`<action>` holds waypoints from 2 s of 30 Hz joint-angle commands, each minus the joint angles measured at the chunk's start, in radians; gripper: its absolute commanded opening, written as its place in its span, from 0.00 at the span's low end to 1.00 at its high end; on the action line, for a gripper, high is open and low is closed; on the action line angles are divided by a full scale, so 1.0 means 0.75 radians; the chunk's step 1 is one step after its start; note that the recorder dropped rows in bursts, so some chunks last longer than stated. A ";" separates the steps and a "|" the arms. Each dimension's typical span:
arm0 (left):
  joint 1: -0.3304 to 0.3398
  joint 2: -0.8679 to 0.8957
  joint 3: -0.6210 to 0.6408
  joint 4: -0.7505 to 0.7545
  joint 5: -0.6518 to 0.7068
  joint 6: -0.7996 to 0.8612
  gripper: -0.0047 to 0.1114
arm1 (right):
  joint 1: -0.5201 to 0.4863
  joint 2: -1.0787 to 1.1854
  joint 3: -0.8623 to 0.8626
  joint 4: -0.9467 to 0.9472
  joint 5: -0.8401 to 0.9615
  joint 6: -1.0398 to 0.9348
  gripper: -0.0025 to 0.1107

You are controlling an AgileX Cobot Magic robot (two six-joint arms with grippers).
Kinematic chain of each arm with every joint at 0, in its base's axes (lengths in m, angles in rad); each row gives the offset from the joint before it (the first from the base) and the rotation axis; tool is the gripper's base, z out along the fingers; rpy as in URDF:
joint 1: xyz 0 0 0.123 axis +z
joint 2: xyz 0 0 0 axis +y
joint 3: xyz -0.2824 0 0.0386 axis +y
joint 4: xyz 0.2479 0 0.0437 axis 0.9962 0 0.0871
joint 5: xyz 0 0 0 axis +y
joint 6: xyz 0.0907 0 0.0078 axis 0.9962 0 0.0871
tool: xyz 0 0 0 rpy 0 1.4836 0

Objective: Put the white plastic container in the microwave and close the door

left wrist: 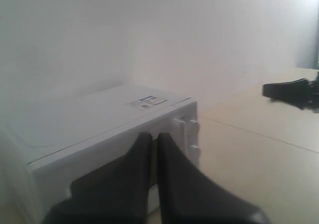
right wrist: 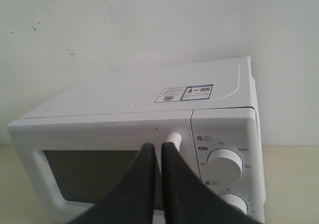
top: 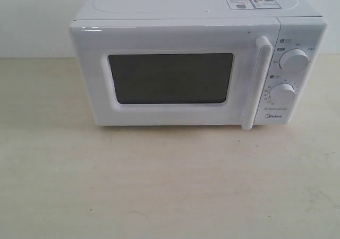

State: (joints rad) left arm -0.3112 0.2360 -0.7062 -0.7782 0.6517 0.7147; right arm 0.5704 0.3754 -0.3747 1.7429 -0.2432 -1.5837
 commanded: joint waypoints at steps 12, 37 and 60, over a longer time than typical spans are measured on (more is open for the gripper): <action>0.357 -0.219 0.341 0.207 -0.109 -0.169 0.08 | -0.004 -0.005 0.007 0.002 0.004 0.012 0.05; 0.508 -0.315 0.560 0.233 -0.336 -0.510 0.08 | -0.004 -0.005 0.007 0.002 -0.003 0.013 0.05; 0.509 -0.315 0.942 1.205 -0.690 -1.274 0.08 | -0.004 -0.005 0.007 0.002 -0.003 0.019 0.05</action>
State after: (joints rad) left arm 0.0686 0.0025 -0.0043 0.0511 0.1351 -0.1518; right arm 0.5704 0.3754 -0.3747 1.7429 -0.2432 -1.5691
